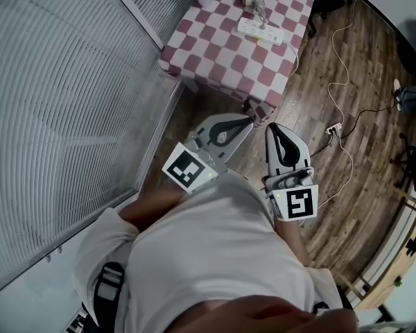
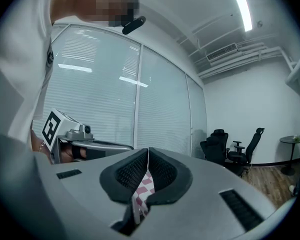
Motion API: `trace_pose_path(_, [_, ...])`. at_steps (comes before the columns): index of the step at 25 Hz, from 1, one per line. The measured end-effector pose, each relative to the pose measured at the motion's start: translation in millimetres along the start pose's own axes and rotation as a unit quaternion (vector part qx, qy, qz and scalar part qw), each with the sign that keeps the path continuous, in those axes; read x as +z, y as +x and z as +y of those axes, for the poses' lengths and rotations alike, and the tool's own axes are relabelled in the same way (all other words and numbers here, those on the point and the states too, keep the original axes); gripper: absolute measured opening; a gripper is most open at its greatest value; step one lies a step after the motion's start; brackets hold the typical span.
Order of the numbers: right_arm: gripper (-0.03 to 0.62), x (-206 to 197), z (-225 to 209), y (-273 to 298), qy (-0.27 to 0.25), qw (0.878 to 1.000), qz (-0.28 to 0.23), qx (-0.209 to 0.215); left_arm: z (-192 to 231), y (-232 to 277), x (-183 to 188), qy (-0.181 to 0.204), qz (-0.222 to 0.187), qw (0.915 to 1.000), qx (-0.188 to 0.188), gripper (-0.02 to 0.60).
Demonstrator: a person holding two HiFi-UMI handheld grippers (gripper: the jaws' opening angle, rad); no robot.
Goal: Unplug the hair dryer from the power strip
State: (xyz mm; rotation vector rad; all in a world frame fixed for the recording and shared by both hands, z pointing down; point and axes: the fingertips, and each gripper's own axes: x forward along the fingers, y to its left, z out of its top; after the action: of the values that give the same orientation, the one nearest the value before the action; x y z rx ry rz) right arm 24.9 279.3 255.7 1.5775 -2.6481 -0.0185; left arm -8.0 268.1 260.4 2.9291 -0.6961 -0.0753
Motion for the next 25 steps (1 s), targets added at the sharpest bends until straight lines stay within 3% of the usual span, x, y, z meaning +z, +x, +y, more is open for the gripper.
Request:
trace_pose_path(14, [0.032, 4.6, -27.3, 126.6, 0.025, 0.999, 0.007, -0.027, 123.0, 23.7, 4.7, -0.017, 0.014, 0.9997, -0.014, 0.031])
trace_pose_path(25, [0.032, -8.6, -30.7, 169.2, 0.036, 0.998, 0.021, -0.04, 168.1, 27.1, -4.4, -0.024, 0.025, 0.9991, -0.023, 0.031])
